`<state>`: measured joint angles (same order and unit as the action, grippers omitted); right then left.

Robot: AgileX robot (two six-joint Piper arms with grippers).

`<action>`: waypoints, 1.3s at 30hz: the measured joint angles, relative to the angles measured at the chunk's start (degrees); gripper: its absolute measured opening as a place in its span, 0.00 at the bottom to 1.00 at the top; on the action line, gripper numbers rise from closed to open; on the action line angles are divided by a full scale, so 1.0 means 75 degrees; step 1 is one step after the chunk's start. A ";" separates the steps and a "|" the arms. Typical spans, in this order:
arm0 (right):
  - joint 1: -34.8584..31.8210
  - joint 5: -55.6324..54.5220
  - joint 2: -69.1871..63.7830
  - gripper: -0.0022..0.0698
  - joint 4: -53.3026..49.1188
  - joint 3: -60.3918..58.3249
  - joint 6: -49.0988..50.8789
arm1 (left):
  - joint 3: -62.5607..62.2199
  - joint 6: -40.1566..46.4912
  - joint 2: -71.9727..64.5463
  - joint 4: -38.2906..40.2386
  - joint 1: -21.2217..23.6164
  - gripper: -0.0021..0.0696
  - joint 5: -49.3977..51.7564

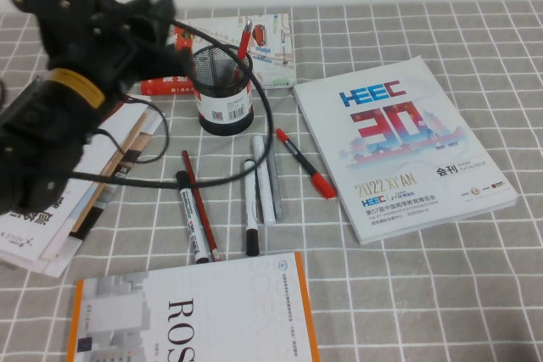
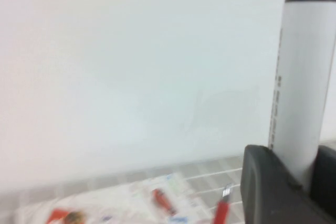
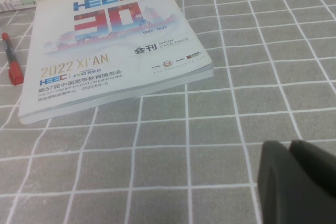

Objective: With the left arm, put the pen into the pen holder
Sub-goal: Place the pen onto the pen holder

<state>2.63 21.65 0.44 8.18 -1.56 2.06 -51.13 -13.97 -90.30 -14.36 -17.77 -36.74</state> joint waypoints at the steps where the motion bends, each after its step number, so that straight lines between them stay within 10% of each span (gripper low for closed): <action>1: 0.0000 0.0000 0.0000 0.01 0.0000 0.0000 0.0000 | -0.0055 -0.0100 -0.0182 -0.0181 0.0000 0.19 -0.0257; 39: 0.0000 0.0000 0.0000 0.01 0.0000 0.0000 0.0000 | -0.2921 -0.0938 -0.3861 -0.1261 0.0000 0.19 -0.0100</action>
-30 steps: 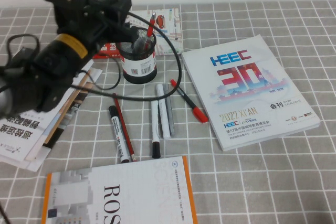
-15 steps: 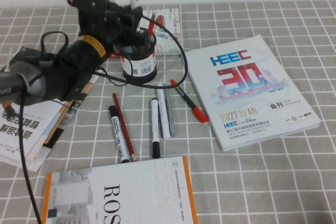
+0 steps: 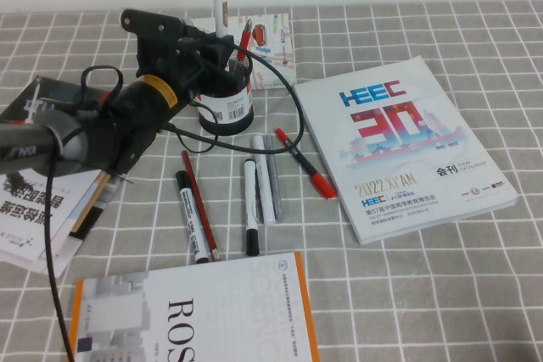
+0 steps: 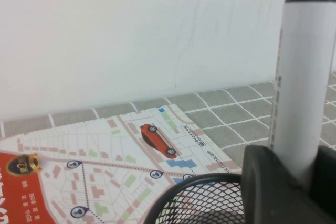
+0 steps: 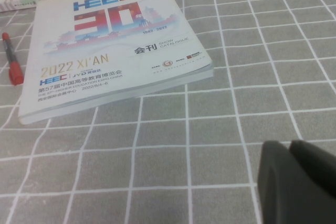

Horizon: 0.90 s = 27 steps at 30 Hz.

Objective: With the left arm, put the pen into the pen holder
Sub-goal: Place the pen onto the pen holder

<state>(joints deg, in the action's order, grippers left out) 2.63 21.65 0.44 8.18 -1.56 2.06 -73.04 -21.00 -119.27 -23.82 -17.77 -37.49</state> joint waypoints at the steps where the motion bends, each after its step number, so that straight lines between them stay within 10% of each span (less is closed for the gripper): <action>1: 0.0000 0.0000 0.0000 0.01 0.0000 0.0000 0.0000 | 0.0000 0.0000 0.0000 0.0000 0.0000 0.19 0.0000; 27: 0.0000 0.0000 0.0000 0.01 0.0000 0.0000 0.0000 | 0.0000 0.0000 0.0311 -0.0474 0.0000 0.41 0.0517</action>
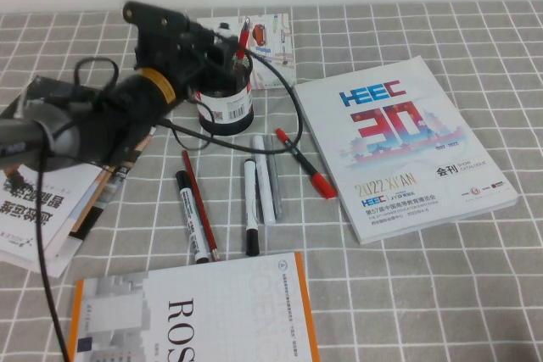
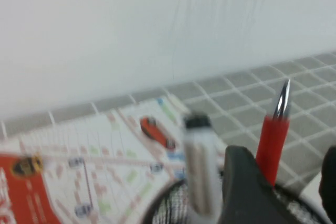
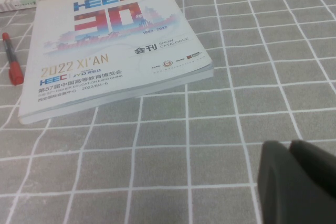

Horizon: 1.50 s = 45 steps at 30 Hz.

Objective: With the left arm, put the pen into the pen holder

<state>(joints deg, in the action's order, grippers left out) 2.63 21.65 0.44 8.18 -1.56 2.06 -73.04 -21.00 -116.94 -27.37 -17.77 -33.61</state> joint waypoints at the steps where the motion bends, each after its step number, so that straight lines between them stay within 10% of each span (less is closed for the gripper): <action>1: 0.0000 0.0000 0.0000 0.01 0.0000 0.0000 0.0000 | 0.0000 0.0000 0.0121 -0.0060 0.0000 0.41 0.0063; 14: 0.0000 0.0000 0.0000 0.01 0.0000 0.0000 0.0000 | 0.0000 -0.3017 0.3031 -0.2976 -0.0059 0.04 0.1570; 45: 0.0000 0.0000 0.0000 0.01 0.0000 0.0000 0.0000 | 0.7442 -0.5234 1.2944 -0.3888 -0.0072 0.03 0.5079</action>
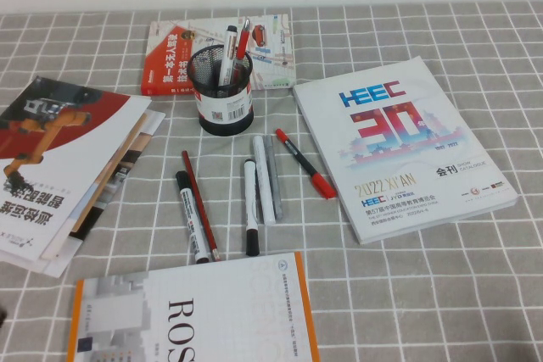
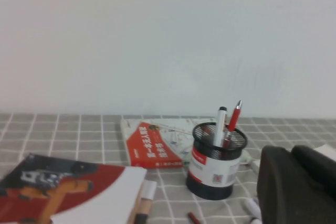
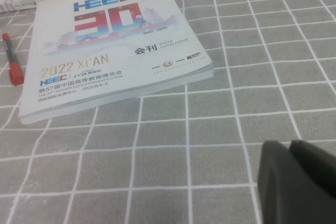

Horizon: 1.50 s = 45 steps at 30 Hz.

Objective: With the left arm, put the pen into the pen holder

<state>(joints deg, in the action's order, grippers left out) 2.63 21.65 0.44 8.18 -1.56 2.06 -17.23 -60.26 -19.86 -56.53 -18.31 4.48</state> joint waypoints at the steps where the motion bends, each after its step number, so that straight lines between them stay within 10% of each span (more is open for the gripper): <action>1: 0.0000 0.0000 0.0000 0.01 0.0000 0.0000 0.0000 | 0.0170 -0.0131 0.0291 0.0006 0.0000 0.03 0.0000; 29: 0.0000 0.0000 0.0000 0.01 0.0000 0.0000 0.0000 | 0.1943 -0.1248 0.1335 -0.0292 0.0000 0.03 -0.0112; 37: 0.0000 0.0000 0.0000 0.01 0.0000 0.0000 0.0000 | 0.1943 0.4011 0.1494 0.4180 0.0016 0.03 0.1023; 45: 0.0000 0.0000 0.0000 0.01 0.0000 0.0000 0.0000 | 0.2286 0.6827 0.2313 0.6505 0.1011 0.03 0.0922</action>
<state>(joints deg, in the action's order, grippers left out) 2.63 21.65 0.44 8.18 -1.56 2.06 -0.08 -9.06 -2.51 -7.74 -10.73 11.40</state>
